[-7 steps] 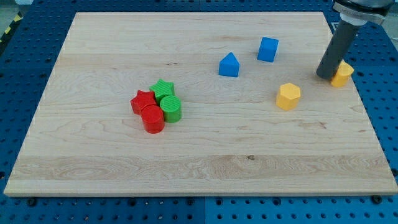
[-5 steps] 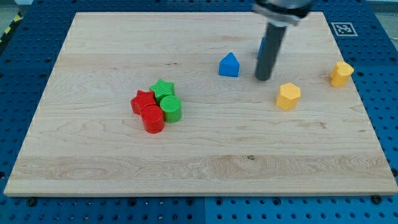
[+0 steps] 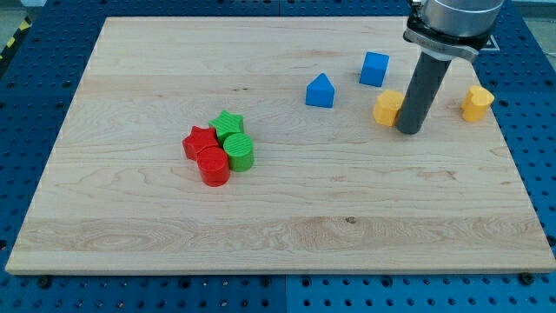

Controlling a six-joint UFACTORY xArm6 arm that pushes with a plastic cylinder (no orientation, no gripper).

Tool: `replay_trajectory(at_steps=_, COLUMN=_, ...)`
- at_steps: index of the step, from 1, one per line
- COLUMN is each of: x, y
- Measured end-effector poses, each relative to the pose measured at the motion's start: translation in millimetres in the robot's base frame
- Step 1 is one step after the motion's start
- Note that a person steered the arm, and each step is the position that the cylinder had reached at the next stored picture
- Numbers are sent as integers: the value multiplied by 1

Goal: Push the yellow hexagon close to the yellow heart

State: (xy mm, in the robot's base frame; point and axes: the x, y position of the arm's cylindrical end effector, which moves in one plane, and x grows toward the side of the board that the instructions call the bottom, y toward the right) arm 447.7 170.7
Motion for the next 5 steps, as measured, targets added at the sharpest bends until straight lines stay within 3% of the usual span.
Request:
replay_trajectory(at_steps=1, x=26, y=-14)
replay_trajectory(at_steps=2, x=-4, y=-59)
replay_trajectory(at_steps=5, x=-22, y=9)
